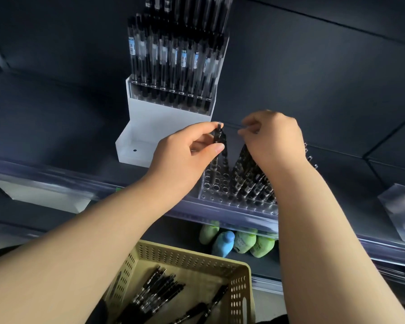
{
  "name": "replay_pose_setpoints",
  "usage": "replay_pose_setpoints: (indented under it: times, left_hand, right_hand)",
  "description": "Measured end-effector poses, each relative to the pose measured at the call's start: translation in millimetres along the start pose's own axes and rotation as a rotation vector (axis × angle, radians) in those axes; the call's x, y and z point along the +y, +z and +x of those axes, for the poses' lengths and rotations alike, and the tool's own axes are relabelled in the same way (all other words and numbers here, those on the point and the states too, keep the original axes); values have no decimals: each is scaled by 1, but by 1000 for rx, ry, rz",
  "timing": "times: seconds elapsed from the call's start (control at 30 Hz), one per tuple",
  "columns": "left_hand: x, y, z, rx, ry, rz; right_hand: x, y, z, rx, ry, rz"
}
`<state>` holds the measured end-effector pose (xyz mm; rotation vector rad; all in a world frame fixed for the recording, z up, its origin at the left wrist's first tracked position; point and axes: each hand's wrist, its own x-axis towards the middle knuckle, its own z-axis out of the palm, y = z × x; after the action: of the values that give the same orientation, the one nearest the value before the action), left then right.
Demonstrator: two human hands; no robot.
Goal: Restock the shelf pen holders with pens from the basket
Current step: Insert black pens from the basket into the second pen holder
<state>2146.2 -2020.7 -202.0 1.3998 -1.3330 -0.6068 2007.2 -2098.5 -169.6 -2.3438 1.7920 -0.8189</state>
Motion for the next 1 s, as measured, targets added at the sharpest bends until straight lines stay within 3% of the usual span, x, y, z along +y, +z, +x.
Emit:
replay_pose_setpoints:
  times: [0.37, 0.47, 0.67, 1.0]
  left_hand:
    - [0, -1, 2, 31, 27, -3]
    - [0, -1, 2, 27, 25, 8]
    - [-1, -1, 2, 32, 20, 22]
    - [-3, -1, 0, 27, 17, 13]
  right_hand:
    - [-11, 11, -3, -65, -304, -163]
    - [-11, 5, -3, -31, -285, -103]
    - [-11, 0, -3, -160, -258, -105]
    - [-5, 5, 2, -31, -169, -195]
